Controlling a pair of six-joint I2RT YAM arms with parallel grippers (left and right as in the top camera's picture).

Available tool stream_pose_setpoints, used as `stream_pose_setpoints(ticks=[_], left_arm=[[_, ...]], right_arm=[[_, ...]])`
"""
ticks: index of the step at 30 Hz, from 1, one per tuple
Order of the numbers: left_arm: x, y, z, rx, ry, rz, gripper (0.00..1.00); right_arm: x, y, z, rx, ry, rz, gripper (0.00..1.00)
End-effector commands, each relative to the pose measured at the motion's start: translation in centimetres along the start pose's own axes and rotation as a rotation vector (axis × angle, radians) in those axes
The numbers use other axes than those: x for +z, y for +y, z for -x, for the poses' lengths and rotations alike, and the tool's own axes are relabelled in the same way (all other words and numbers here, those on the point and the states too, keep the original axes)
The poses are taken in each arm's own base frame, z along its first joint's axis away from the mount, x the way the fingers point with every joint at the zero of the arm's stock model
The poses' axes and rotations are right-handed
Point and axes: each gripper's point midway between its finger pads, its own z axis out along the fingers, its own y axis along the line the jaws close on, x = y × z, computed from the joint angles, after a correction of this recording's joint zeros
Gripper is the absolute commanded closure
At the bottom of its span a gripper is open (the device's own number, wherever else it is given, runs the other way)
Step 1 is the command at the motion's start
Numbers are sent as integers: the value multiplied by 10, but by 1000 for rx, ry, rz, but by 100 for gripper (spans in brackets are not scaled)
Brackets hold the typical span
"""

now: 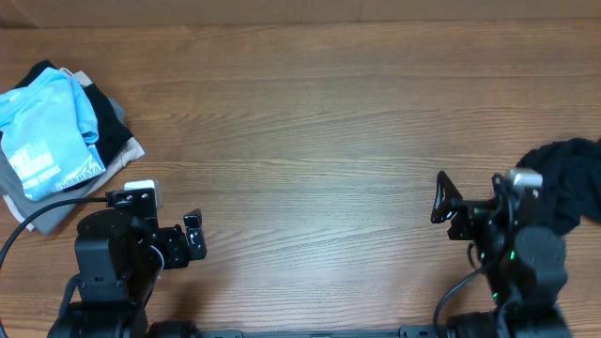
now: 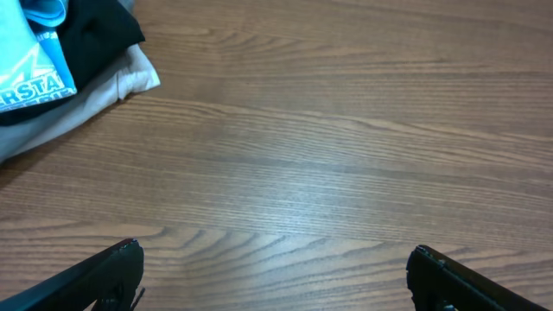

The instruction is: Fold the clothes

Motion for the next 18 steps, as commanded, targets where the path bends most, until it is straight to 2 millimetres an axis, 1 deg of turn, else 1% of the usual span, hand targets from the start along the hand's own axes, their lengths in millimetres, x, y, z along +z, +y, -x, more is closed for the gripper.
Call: stream_pose_setpoints(ticks=[1, 4, 8, 12, 15, 17, 18], left_arm=[[1, 3, -1, -16, 1, 16, 0], [1, 3, -1, -16, 1, 16, 0], [1, 3, -1, -16, 1, 16, 0], [1, 3, -1, -16, 1, 16, 0], [1, 3, -1, -16, 1, 16, 0], [1, 3, -1, -16, 1, 16, 0], [1, 3, -1, -16, 1, 16, 0]], right_arm=[[0, 6, -17, -15, -87, 74, 0], [-1, 6, -24, -16, -185, 101, 0], [-2, 4, -27, -20, -253, 112, 0], [2, -3, -33, -19, -284, 85, 0], [5, -9, -31, -14, -341, 55, 0], [8, -15, -36, -10, -352, 33, 0], [11, -20, -44, -6, -322, 8, 0]])
